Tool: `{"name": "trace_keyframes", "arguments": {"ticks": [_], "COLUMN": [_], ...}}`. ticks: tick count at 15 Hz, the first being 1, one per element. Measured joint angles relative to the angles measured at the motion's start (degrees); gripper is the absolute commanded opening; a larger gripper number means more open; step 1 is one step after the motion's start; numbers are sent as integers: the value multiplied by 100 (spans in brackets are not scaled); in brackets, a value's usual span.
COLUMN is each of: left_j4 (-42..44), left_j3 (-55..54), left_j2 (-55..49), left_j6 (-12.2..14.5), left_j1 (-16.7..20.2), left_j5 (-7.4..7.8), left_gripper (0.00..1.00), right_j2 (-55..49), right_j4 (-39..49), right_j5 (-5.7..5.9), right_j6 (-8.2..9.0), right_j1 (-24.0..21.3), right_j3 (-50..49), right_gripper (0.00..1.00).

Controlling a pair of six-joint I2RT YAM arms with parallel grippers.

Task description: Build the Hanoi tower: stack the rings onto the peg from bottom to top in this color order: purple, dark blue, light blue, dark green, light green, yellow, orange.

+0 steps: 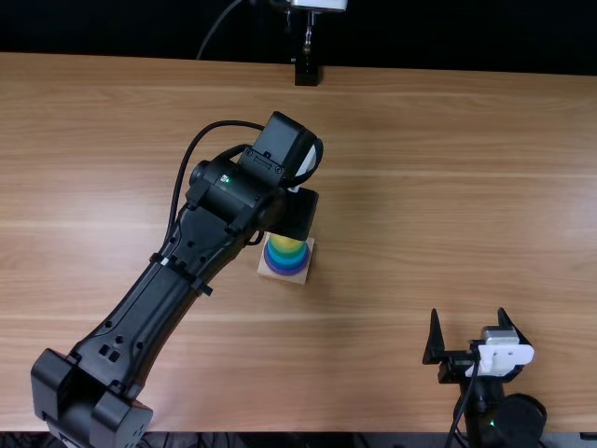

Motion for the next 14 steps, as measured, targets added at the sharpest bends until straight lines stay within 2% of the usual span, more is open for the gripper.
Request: {"name": "trace_keyframes", "arguments": {"ticks": [9,10,12,14], "left_j4": [28,35,37,-4], "left_j3": [-291,-291,-291,-291], "left_j2": [11,11,11,11], "left_j6": [2,2,4,4], "left_j1": [0,0,0,20], "left_j5": [-20,-20,-20,22], "left_gripper": [0,19,100,100], "right_j2": [0,0,0,0], "right_j4": [4,2,4,2], "right_j5": [0,-2,0,0], "right_j6": [2,-2,0,0], "right_j1": [2,0,2,0], "right_j3": [-2,-2,-2,-2], "right_gripper": [100,100,100,100]}}
